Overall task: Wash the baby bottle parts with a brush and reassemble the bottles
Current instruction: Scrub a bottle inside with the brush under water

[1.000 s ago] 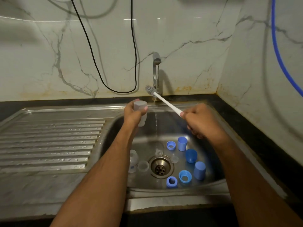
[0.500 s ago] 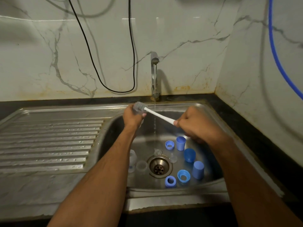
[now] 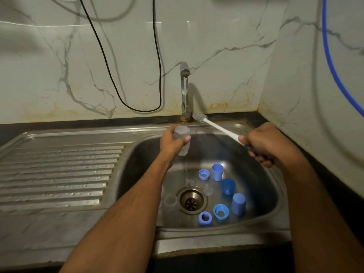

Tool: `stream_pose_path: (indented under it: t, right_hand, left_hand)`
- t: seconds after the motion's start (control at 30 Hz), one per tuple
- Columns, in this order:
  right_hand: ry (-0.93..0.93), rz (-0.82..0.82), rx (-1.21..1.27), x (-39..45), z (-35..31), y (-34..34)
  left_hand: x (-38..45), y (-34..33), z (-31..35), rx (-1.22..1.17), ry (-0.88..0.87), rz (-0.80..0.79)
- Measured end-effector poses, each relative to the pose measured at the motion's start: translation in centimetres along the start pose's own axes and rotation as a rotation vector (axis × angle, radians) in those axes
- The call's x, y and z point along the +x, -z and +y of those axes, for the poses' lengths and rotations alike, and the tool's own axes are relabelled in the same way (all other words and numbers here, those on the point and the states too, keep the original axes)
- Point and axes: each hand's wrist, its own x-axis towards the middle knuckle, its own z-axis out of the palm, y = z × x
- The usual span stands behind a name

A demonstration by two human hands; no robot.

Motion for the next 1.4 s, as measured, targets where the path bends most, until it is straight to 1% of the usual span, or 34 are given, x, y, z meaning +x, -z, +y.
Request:
stream_pose_path:
  t: [0.07, 0.13, 0.37, 0.5, 0.7, 0.8, 0.93, 1.07, 1.13, 1.2, 1.27, 1.4]
  right_hand:
    - [-0.018, 0.073, 0.047, 0.6, 0.4, -0.3]
    - [-0.014, 0.094, 0.054, 0.9, 0.5, -0.9]
    - [-0.008, 0.085, 0.011, 0.9, 0.4, -2.5]
    - [0.011, 0.110, 0.006, 1.0, 0.5, -2.7]
    - [0.012, 0.121, -0.023, 1.2, 0.5, -2.9]
    - [0.028, 0.131, -0.026, 1.1, 0.4, -2.9]
    - [0.034, 0.125, -0.043, 1.2, 0.4, -3.0]
    - [0.049, 0.132, -0.051, 1.3, 0.5, -3.0]
    - [0.049, 0.135, -0.058, 1.3, 0.5, -3.0]
    - [0.044, 0.136, -0.065, 1.3, 0.5, -3.0]
    - [0.038, 0.131, -0.072, 1.4, 0.4, -3.1]
    - [0.040, 0.124, -0.081, 1.3, 0.4, -3.1]
  left_hand:
    - [0.0, -0.7, -0.1, 0.028, -0.016, -0.024]
    - [0.1, -1.1, -0.3, 0.073, -0.031, -0.012]
    - [0.1, -1.2, -0.4, 0.121, -0.064, 0.036]
    - [0.2, -1.3, -0.6, 0.163, -0.105, 0.042]
    - [0.4, -1.5, -0.7, 0.157, -0.095, 0.102]
    - [0.4, -1.4, -0.6, 0.073, -0.015, 0.130]
    - [0.4, -1.2, -0.7, -0.024, 0.175, 0.179]
    - [0.5, -0.6, -0.7, -0.278, 0.366, 0.181]
    - [0.5, -0.4, -0.7, -0.371, 0.404, 0.181]
    - [0.5, -0.4, -0.6, -0.404, 0.445, 0.196]
    - [0.5, -0.2, -0.4, -0.456, 0.493, 0.176]
    - [0.5, 0.4, -0.1, -0.663, 0.642, 0.042]
